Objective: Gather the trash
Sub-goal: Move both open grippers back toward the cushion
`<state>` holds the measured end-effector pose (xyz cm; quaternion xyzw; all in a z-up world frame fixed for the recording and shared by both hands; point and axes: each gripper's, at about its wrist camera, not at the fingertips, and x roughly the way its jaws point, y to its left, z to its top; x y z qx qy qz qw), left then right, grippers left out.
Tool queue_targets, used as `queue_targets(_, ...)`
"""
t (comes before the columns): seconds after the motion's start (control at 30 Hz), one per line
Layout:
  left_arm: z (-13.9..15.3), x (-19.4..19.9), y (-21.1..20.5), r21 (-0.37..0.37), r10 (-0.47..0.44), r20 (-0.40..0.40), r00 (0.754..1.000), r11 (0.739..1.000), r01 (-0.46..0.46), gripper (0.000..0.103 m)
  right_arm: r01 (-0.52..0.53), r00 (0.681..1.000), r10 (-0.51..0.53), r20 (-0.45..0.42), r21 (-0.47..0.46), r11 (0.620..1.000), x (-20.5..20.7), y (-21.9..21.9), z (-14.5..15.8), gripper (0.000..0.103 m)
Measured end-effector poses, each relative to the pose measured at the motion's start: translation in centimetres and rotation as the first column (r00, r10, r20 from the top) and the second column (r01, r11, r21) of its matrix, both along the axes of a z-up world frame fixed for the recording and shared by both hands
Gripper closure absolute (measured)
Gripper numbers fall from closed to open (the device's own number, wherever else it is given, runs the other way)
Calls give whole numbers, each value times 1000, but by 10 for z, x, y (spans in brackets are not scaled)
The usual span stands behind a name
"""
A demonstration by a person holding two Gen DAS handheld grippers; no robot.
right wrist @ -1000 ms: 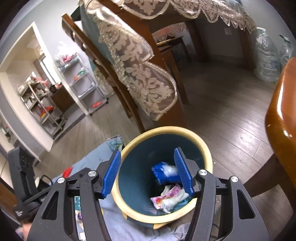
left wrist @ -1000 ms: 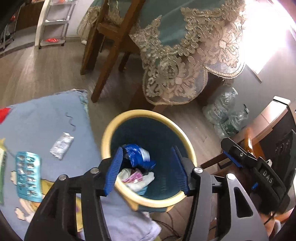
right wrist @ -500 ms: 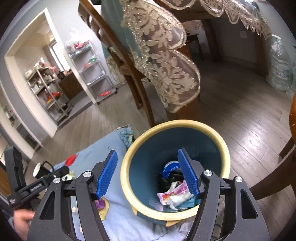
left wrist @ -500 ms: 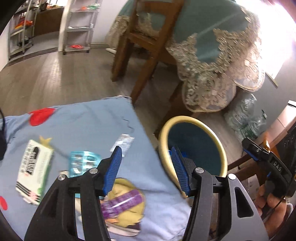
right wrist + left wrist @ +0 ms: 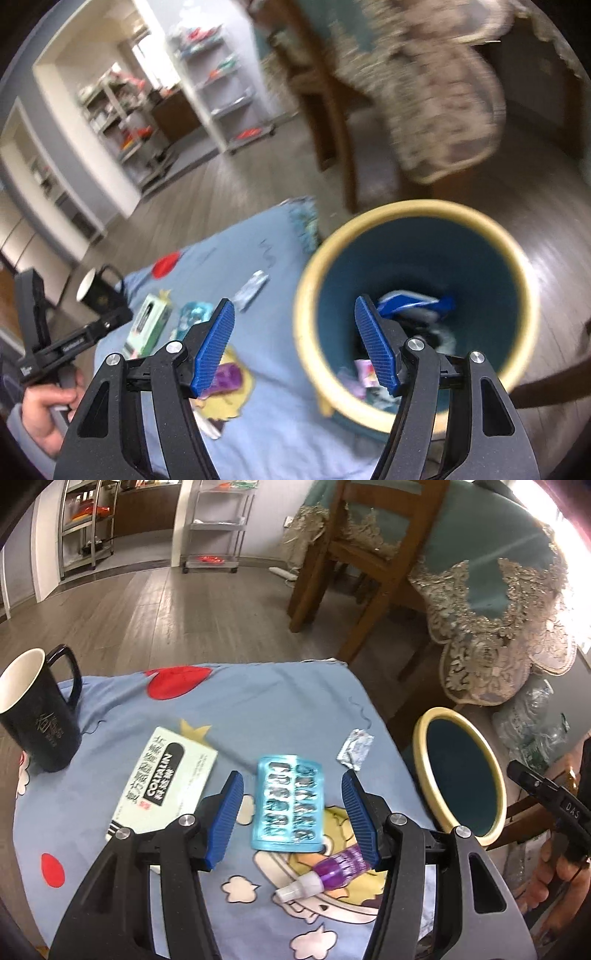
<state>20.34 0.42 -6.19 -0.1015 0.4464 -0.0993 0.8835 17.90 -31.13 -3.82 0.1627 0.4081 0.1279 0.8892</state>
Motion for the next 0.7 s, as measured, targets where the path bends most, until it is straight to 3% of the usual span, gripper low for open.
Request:
queue_targets(0.27, -18, 3, 1, 19, -18, -51, 999, 1000, 19, 48, -163, 984, 157, -87, -60, 985, 54, 77, -29, 34)
queue_targets(0.43, -21, 5, 5, 51, -4, -52, 999, 999, 6, 40, -174, 975, 158, -159, -95, 980, 85, 101, -58, 38)
queue_targets(0.6, -27, 8, 25, 55, 49, -71, 996, 997, -45, 39, -167, 971, 139, -195, -135, 977, 109, 117, -78, 44)
queue_targets(0.7, -32, 10, 29, 52, 53, -86, 995, 997, -49, 39, -177, 968, 141, -206, -167, 970, 116, 126, -88, 53)
